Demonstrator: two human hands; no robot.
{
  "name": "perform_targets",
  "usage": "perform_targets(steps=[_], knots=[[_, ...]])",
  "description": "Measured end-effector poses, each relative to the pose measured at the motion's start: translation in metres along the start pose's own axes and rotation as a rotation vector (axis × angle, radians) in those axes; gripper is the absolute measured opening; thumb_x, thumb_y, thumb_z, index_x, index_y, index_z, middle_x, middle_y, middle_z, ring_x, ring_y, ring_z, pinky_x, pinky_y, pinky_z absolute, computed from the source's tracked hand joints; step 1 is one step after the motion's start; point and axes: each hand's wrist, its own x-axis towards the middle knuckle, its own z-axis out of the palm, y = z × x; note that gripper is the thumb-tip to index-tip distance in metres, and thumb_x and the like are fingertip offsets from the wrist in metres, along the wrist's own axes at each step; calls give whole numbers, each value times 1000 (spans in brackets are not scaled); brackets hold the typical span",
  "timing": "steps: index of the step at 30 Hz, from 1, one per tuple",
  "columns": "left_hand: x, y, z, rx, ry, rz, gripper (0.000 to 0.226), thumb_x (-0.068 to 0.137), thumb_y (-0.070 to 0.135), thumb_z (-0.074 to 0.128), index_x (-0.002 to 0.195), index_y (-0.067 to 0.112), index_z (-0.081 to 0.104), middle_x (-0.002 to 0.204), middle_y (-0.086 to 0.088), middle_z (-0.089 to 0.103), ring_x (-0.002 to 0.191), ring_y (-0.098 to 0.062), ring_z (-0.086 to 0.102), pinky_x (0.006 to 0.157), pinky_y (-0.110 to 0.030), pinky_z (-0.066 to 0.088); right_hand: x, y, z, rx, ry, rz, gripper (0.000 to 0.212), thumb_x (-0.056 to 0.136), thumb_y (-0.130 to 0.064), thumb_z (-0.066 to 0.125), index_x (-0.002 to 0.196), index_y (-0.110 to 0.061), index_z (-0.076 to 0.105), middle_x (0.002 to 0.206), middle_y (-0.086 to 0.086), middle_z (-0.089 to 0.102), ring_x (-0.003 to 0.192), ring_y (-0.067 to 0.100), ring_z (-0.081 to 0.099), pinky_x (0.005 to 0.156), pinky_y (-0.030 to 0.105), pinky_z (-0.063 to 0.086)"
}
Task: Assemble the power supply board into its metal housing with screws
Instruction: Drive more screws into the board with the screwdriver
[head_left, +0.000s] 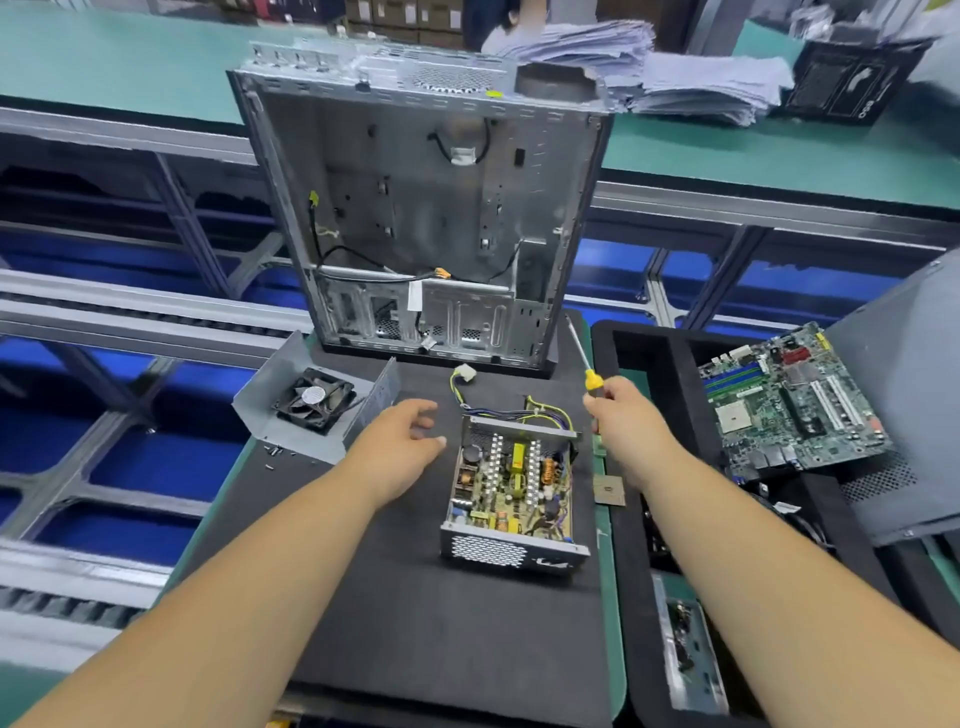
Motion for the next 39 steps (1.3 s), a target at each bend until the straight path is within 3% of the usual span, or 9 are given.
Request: perform_targets(steps=[3, 8, 11, 16, 24, 26, 30, 34, 39], knots=[[4, -3, -6, 17, -18, 27, 45, 92, 22, 64, 136, 26, 52, 121, 6, 56, 110, -9, 56, 92, -25, 43, 18, -10, 3, -166, -58, -27, 29, 87, -36, 69, 76, -20, 47, 73, 1, 50, 62, 17, 45, 56, 32, 34], [10, -4, -2, 80, -46, 90, 45, 91, 23, 65, 135, 28, 53, 126, 5, 54, 110, -10, 54, 101, -29, 43, 37, -18, 19, -310, -164, -63, 28, 74, -33, 83, 84, -17, 62, 77, -2, 65, 64, 14, 59, 55, 26, 47], [12, -1, 5, 186, -93, 159, 52, 91, 28, 64, 140, 34, 47, 139, 9, 46, 124, -9, 47, 107, -27, 36, 45, -19, 24, -400, -209, -65, 34, 72, -36, 85, 91, -18, 64, 87, -1, 67, 79, 17, 65, 66, 31, 54], [13, 6, 18, 322, -163, 288, 63, 89, 28, 65, 147, 30, 41, 152, 10, 35, 138, -11, 34, 116, -30, 27, 51, -13, 22, -487, -232, -70, 26, 75, -34, 84, 92, -24, 68, 90, -4, 68, 80, 15, 65, 67, 29, 53], [11, 3, 23, 336, -152, 303, 61, 90, 28, 64, 146, 30, 40, 148, 12, 34, 130, -11, 41, 111, -33, 35, 42, 13, -8, -466, -150, -88, 20, 84, -27, 75, 83, -12, 61, 69, 1, 55, 60, 18, 49, 50, 26, 34], [11, 5, 24, 376, -143, 304, 62, 91, 29, 63, 148, 30, 38, 149, 11, 34, 132, -13, 39, 110, -36, 36, 37, 18, -15, -453, -144, -111, 21, 85, -27, 75, 85, -12, 60, 76, -1, 54, 71, 21, 50, 56, 28, 36], [8, 7, 27, 466, -142, 311, 63, 93, 30, 59, 150, 32, 33, 150, 16, 32, 133, -19, 30, 110, -38, 34, 23, 25, -21, -364, -136, -141, 29, 86, -25, 76, 112, -16, 66, 103, -5, 55, 93, 19, 52, 78, 28, 39], [5, 9, 31, 538, -149, 296, 67, 93, 32, 57, 153, 33, 27, 149, 19, 29, 127, -20, 26, 106, -41, 38, 7, 28, -22, -344, -109, -198, 15, 81, -24, 79, 87, -22, 66, 85, 2, 66, 83, 23, 60, 68, 29, 44], [3, 10, 33, 600, -157, 290, 70, 92, 36, 56, 154, 33, 22, 150, 19, 26, 123, -22, 27, 104, -40, 40, -8, 26, -19, -430, -55, -276, 19, 81, -21, 77, 75, -29, 60, 74, -5, 62, 75, 17, 57, 65, 28, 45]])
